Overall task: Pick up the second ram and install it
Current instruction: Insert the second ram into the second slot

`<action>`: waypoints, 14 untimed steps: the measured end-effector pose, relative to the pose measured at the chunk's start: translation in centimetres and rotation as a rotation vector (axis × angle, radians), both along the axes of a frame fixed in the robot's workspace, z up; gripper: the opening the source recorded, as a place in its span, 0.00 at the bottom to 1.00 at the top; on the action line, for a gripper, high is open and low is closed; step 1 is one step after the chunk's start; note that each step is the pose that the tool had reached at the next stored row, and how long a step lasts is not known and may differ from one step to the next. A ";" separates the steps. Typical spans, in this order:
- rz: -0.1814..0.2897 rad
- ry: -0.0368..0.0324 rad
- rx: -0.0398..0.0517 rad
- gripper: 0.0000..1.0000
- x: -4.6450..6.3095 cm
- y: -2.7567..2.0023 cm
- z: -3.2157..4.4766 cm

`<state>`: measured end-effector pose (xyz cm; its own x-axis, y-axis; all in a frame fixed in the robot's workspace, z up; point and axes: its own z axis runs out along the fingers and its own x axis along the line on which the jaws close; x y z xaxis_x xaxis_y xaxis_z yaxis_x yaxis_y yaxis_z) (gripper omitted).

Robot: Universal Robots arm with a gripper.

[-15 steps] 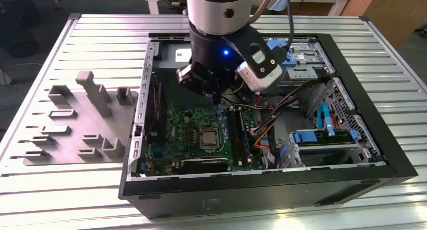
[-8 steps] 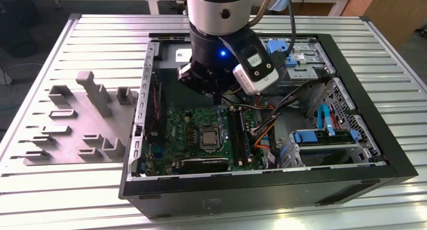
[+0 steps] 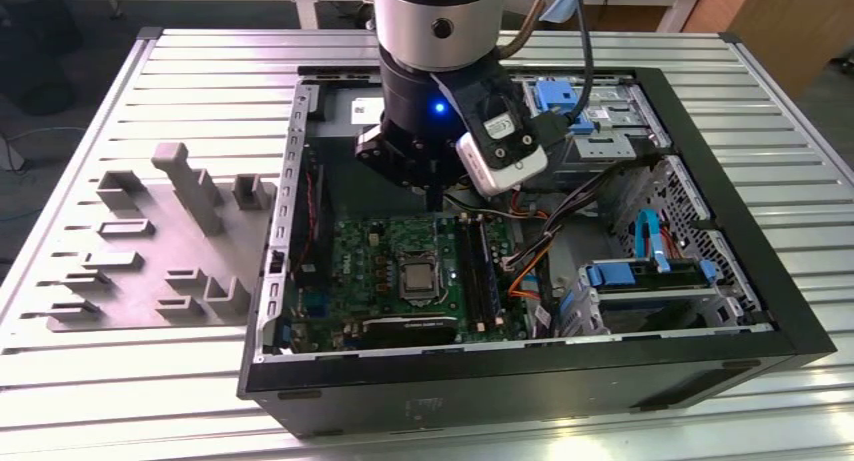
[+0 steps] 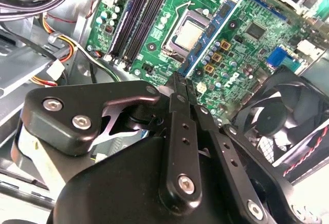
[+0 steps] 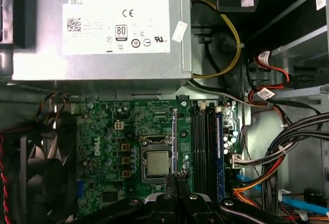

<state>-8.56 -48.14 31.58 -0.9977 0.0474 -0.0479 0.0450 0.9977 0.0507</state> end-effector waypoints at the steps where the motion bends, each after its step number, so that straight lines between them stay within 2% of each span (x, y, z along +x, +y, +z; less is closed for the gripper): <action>1: 0.000 -0.0001 0.0000 0.11 0.0 0.00 0.00; 14: 0.001 -0.0001 0.0039 0.11 0.5 0.00 -0.54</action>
